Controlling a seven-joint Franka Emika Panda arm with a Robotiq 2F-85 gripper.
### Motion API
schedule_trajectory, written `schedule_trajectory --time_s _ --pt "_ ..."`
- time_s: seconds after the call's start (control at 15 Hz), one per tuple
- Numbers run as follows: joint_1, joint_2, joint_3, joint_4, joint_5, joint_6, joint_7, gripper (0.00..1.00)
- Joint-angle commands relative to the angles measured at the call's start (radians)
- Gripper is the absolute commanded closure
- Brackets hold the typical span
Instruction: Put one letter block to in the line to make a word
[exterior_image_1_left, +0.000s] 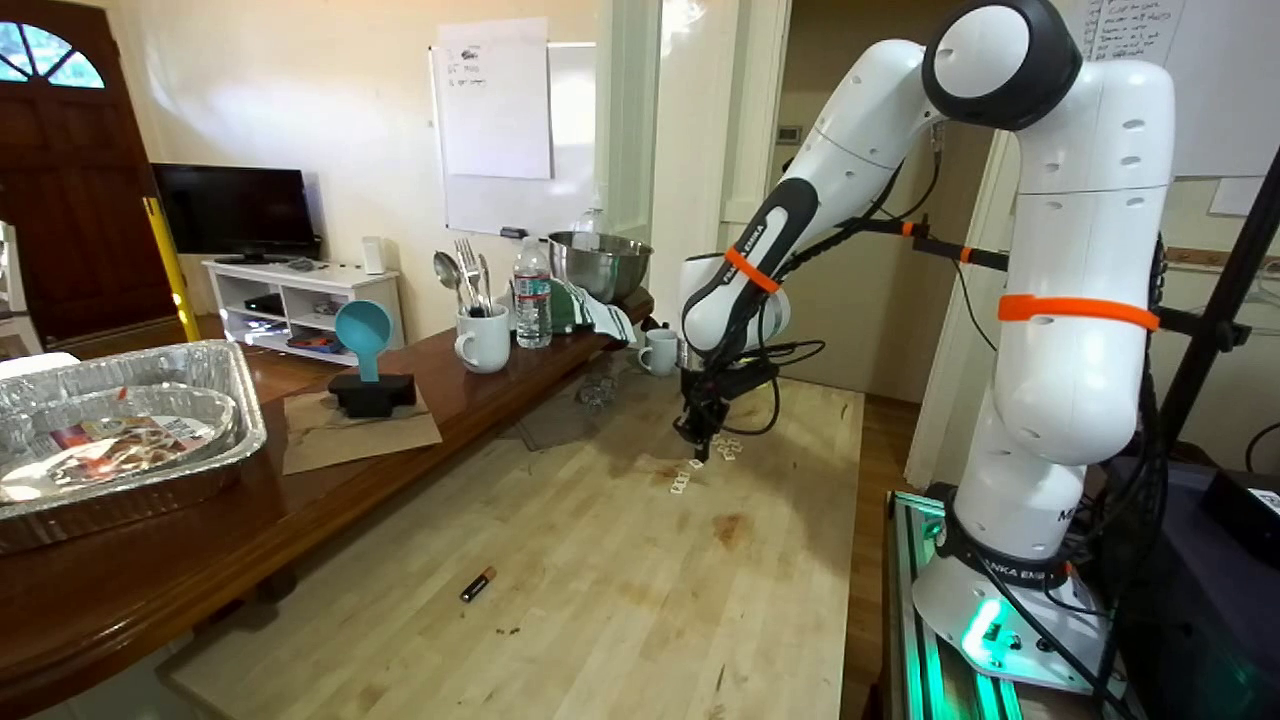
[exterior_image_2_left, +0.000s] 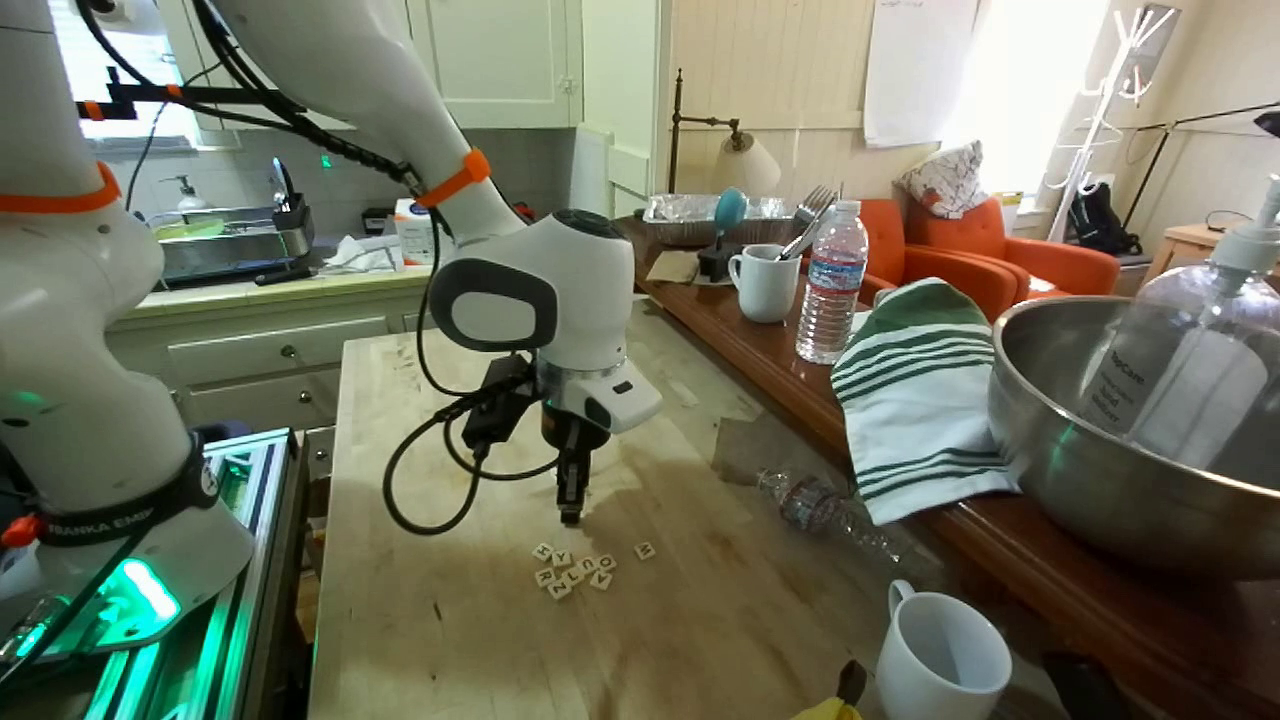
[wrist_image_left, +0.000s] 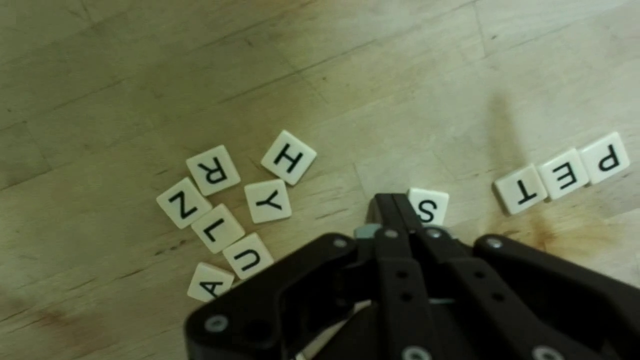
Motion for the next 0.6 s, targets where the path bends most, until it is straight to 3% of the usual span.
schedule_trajectory --time_s 0.0,0.53 --pt "0.004 -0.001 0.001 -0.019 0.032 0.041 0.009 1.0" --pt "0.009 -0.011 0.01 -0.025 0.043 0.043 0.006 1.0"
